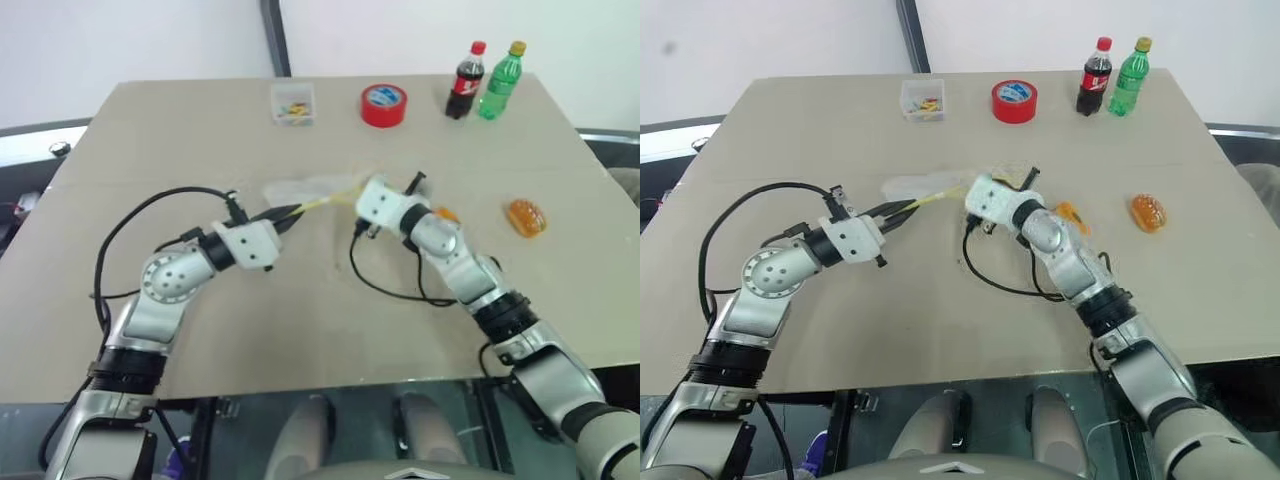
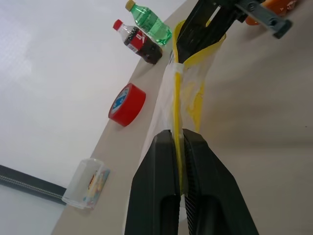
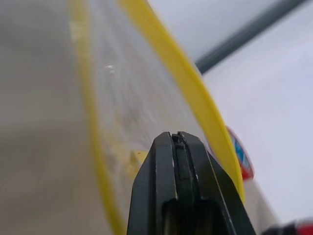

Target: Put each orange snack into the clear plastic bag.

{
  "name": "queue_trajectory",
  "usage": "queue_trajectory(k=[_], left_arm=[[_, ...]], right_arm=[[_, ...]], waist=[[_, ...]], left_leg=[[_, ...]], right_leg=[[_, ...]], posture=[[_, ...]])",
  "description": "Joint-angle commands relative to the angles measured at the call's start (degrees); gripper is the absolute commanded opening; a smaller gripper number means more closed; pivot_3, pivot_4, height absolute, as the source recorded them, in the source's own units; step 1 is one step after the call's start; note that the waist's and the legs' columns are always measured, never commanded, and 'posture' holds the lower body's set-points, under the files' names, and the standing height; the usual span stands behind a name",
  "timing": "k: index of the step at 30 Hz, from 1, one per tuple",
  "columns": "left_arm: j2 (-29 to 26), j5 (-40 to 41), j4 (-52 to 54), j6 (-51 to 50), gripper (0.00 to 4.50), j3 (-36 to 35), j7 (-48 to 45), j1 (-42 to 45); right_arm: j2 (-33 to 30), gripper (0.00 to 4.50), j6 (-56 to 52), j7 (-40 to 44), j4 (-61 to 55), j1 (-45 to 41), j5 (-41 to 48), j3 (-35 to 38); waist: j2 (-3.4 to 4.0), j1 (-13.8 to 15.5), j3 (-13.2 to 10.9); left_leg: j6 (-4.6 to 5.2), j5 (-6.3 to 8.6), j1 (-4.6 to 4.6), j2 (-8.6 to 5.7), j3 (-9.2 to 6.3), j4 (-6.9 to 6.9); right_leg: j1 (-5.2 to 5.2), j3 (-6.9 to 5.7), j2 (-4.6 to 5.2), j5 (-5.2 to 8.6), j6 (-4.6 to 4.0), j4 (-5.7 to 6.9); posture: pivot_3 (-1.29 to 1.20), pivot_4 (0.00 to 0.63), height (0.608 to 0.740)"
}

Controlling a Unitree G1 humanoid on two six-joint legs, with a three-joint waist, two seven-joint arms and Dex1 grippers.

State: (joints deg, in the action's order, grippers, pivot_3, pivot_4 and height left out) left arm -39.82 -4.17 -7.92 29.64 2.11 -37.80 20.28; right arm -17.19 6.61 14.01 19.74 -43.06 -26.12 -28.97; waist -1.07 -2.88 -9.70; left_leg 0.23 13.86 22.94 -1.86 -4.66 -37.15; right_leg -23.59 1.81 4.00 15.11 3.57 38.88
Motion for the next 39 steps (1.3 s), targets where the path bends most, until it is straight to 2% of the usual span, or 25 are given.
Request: queue_trajectory(k=[1, 4, 8, 12, 15, 20, 23, 26, 30, 34, 35, 39], left_arm=[[-1.03, 1.85, -0.97, 2.40, 0.00, -1.62, -0.44, 0.48], [-0.55, 2.14, -1.44, 2.14, 0.00, -1.99, 0.28, 0.81], [0.40, 1.39, -1.23, 0.66, 0.00, -2.28, 2.24, 0.54], [1.38, 1.42, -0.74, -2.92, 0.00, -2.56, 3.67, 0.74], [2.06, 1.41, -0.20, -5.28, 0.00, -2.68, 4.36, 1.27], [2.87, 1.32, 0.18, -7.11, 0.00, -2.32, 4.54, 2.31], [3.29, 1.10, -0.05, -7.47, 0.00, -1.92, 4.29, 2.88], [3.55, 1.20, -0.23, -7.71, 0.00, -1.68, 3.95, 3.27], [3.95, 1.53, -0.34, -8.17, 0.00, -1.50, 3.49, 3.64], [4.51, 1.75, -0.10, -8.62, 0.00, -1.57, 3.41, 3.74], [4.69, 2.00, 0.08, -8.79, 0.00, -1.61, 3.29, 3.65], [5.21, 2.24, 1.08, -9.00, 0.00, -1.66, 3.04, 2.96]], right_arm=[[-0.47, 1.08, 7.23, -2.31, 2.39, -3.13, -3.85, -1.32], [-1.20, 2.35, 9.72, -3.98, 3.95, -3.67, -6.95, -1.78], [-2.43, 4.32, 10.10, -4.90, 2.73, -2.45, -8.99, -0.17], [-4.19, 4.42, 5.59, 0.94, -4.96, 2.34, -3.93, 4.62], [-6.49, 4.42, -2.53, 5.74, -14.48, 8.33, -0.31, 10.36], [-5.06, 4.42, -20.73, 8.37, -23.63, 15.77, 4.01, 18.87], [-2.13, 4.42, -32.08, 7.90, -26.05, 18.71, 6.36, 23.13], [-0.04, 4.42, -37.72, 7.84, -26.70, 19.32, 8.87, 25.28], [1.06, 3.26, -41.59, 8.93, -27.32, 19.35, 12.48, 26.52], [0.90, 1.36, -41.53, 8.75, -30.06, 19.01, 15.02, 27.03], [0.95, 1.01, -41.43, 9.18, -31.26, 18.77, 16.00, 27.09], [1.18, 1.01, -42.11, 14.56, -37.04, 17.56, 21.10, 23.86]], waist=[[0.00, -0.06, 0.00], [0.00, 0.16, 0.00], [0.00, 0.46, 0.00], [-0.01, 0.54, 0.00], [-0.01, 0.63, 0.00], [-0.02, 0.60, 0.01], [-0.02, 0.53, 0.01], [-0.01, 0.51, 0.01], [-0.01, 0.57, 0.01], [-0.01, 0.57, 0.01], [-0.01, 0.56, 0.01], [-0.01, 0.46, 0.01]], left_leg=[[0.06, 0.03, 0.00, 0.01, 0.00, 0.00], [0.06, 0.03, 0.00, 0.03, -0.02, -0.02], [0.05, 0.03, 0.01, 0.03, -0.02, -0.02], [0.07, 0.04, 0.01, 0.03, -0.05, -0.02], [0.09, 0.05, 0.05, 0.04, -0.07, -0.05], [0.10, 0.05, 0.02, 0.02, -0.09, -0.07], [0.10, 0.05, -0.04, 0.03, -0.10, -0.07], [0.09, 0.05, -0.03, 0.03, -0.06, -0.07], [0.10, 0.05, -0.03, 0.03, -0.05, -0.08], [0.10, 0.05, -0.03, 0.03, -0.06, -0.07], [0.10, 0.05, -0.03, 0.03, -0.06, -0.07], [0.10, 0.05, -0.03, 0.04, -0.06, -0.07]], right_leg=[[0.00, 0.00, -0.01, 0.00, 0.00, 0.01], [0.02, 0.00, 0.00, 0.00, 0.00, 0.00], [0.02, 0.00, 0.02, 0.00, 0.00, -0.02], [0.04, -0.01, 0.01, 0.00, 0.00, -0.01], [0.06, -0.02, 0.02, 0.00, 0.00, -0.03], [0.10, -0.05, 0.01, 0.00, 0.00, 0.01], [0.10, -0.06, -0.04, 0.00, 0.00, 0.06], [0.10, -0.03, -0.04, 0.00, 0.00, 0.07], [0.10, -0.01, -0.01, 0.00, 0.00, 0.05], [0.10, -0.01, 0.00, 0.00, 0.00, 0.04], [0.10, -0.01, 0.00, 0.00, 0.00, 0.04], [0.09, -0.02, -0.01, 0.00, 0.00, 0.05]], posture=[[0.00, 0.150, 0.740], [0.00, 0.150, 0.740], [0.00, 0.150, 0.740], [0.00, 0.150, 0.740], [0.00, 0.150, 0.740], [0.00, 0.150, 0.740], [0.00, 0.150, 0.740], [0.00, 0.150, 0.740], [0.00, 0.150, 0.740], [0.00, 0.150, 0.740], [0.00, 0.150, 0.740], [0.00, 0.150, 0.740]])
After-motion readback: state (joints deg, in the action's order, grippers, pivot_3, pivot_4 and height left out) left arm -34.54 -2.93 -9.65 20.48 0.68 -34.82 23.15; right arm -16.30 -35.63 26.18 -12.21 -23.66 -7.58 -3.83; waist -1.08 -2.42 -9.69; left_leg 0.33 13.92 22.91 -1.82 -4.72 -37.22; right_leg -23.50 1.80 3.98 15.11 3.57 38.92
